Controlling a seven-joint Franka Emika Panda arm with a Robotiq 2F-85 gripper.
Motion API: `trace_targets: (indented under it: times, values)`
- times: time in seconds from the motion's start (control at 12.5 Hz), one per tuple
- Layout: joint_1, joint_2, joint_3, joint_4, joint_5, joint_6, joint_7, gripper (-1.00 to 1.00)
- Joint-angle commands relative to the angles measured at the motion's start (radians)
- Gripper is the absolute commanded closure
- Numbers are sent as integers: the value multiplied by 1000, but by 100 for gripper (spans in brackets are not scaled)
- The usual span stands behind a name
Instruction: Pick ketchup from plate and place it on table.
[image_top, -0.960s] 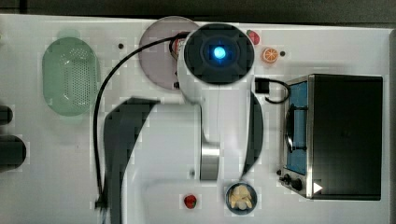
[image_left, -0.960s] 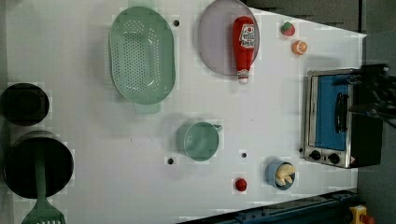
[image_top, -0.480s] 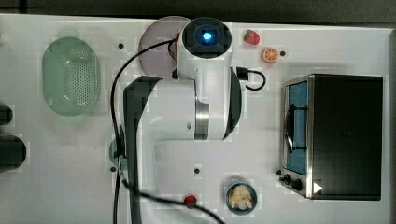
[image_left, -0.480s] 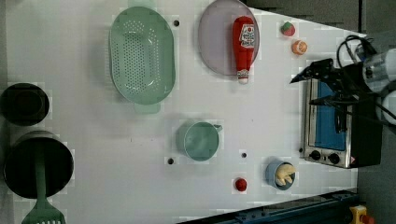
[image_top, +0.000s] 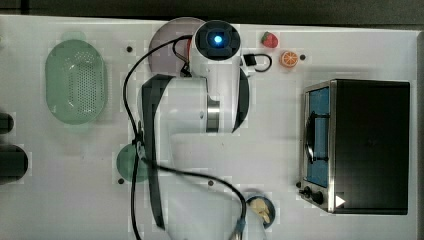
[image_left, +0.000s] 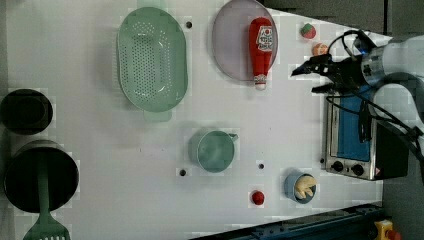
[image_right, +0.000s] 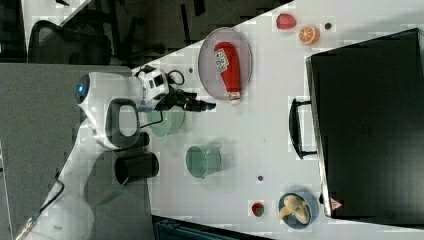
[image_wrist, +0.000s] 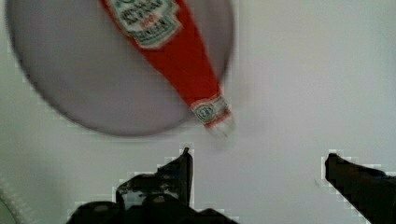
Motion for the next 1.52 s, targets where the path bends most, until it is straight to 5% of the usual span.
trace_targets:
  times: [0.08, 0.48, 0.8, 1.36, 1.52]
  values:
    - [9, 83, 4, 68, -6, 58, -261, -100]
    - [19, 256, 4, 208, -12, 81, -357, -100]
    - [36, 369, 4, 317, -112, 127, -361, -100]
    - [40, 483, 1, 353, -130, 257, -361, -100]
    - [39, 499, -3, 352, -130, 299, -361, -69]
